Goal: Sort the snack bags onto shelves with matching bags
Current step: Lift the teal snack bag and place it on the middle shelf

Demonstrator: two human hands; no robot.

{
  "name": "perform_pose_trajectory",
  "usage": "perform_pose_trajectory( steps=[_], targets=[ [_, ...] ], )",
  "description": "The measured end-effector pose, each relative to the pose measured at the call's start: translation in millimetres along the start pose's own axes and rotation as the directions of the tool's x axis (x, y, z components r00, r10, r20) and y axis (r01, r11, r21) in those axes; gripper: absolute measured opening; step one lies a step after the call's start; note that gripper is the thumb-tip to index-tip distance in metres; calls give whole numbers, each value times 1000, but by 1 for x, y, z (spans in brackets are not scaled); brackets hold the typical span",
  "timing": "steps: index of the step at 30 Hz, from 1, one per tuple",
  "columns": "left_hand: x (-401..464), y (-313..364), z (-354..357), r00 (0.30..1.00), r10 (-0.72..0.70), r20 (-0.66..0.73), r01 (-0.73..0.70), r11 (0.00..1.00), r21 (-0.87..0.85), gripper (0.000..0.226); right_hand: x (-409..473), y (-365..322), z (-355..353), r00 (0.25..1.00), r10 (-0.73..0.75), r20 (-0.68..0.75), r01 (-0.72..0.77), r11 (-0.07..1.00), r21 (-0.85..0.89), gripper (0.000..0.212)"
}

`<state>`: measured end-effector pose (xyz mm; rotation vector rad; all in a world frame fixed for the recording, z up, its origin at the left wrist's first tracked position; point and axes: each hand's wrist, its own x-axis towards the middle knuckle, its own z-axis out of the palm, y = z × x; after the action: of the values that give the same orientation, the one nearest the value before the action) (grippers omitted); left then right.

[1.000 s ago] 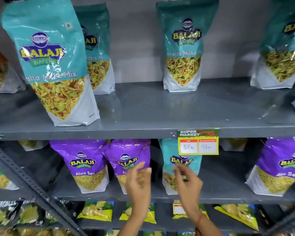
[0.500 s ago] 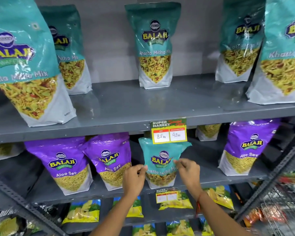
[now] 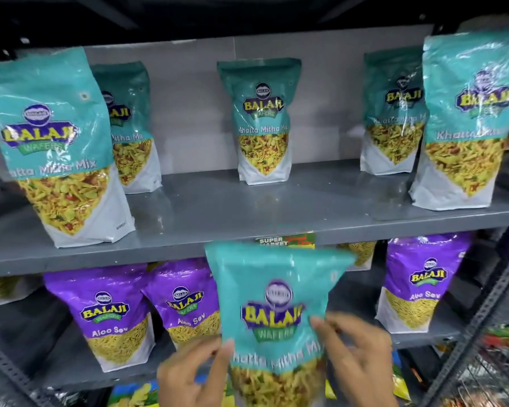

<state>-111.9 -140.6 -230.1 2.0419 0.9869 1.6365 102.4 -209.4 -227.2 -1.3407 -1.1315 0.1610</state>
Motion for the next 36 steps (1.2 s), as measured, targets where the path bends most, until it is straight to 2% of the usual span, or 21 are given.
perform_pose_trajectory(
  steps=[2, 4, 6, 9, 14, 19, 24, 26, 27, 28, 30, 32, 34, 36],
  targets=[
    [45, 28, -8, 996, 86, -29, -87, 995, -40, 14, 38, -40, -3, 998, -59, 7, 58, 992, 115, 25],
    [91, 43, -12, 985, 149, -82, -153, 987, -46, 18, 80, -73, -3, 989, -150, -19, 151, 977, 148, 20],
    [137, 55, -10, 966, 204, -160, -210, 978, -16, 27, 122, -98, 0, 970, -230, -74, 238, 961, 140, 33],
    [199, 63, -2, 952, 211, -222, -217, 976, -4, 29, 179, -118, 11, 940, -306, -148, 320, 944, 81, 48],
    [254, 56, 15, 958, 194, -210, -189, 981, 45, 27, 235, -114, 32, 948, -275, -158, 282, 959, 19, 52],
    [266, 38, 30, 979, 91, -184, -84, 995, 44, 21, 253, -94, 48, 957, -247, -153, 235, 968, -91, 51],
    [268, 21, 35, 985, 32, -170, -26, 999, 34, 20, 256, -84, 55, 966, -231, -119, 225, 972, -65, 47],
    [269, 17, 33, 994, -20, -104, 14, 998, -54, 22, 253, -82, 53, 975, -209, -81, 210, 978, 8, 35],
    [270, 15, 31, 997, -61, -41, 55, 989, -137, 25, 251, -79, 51, 985, -169, -45, 172, 982, 78, 22],
    [269, 14, 28, 994, -101, 36, 107, 970, -218, 36, 249, -75, 48, 994, -107, 12, 104, 986, 131, 16],
    [265, 2, 20, 958, -169, 232, 226, 942, -247, 77, 244, -62, 39, 984, 6, 176, -27, 993, 119, 56],
    [256, -15, 13, 872, -249, 421, 310, 947, -82, 109, 237, -46, 30, 918, 85, 387, -90, 996, -8, 83],
    [244, -28, 10, 789, -299, 537, 326, 944, 47, 117, 228, -37, 28, 826, 137, 546, -65, 987, -149, 89],
    [237, -35, 15, 759, -323, 565, 347, 935, 69, 107, 224, -32, 31, 798, 160, 581, -16, 970, -244, 93]
  ],
)
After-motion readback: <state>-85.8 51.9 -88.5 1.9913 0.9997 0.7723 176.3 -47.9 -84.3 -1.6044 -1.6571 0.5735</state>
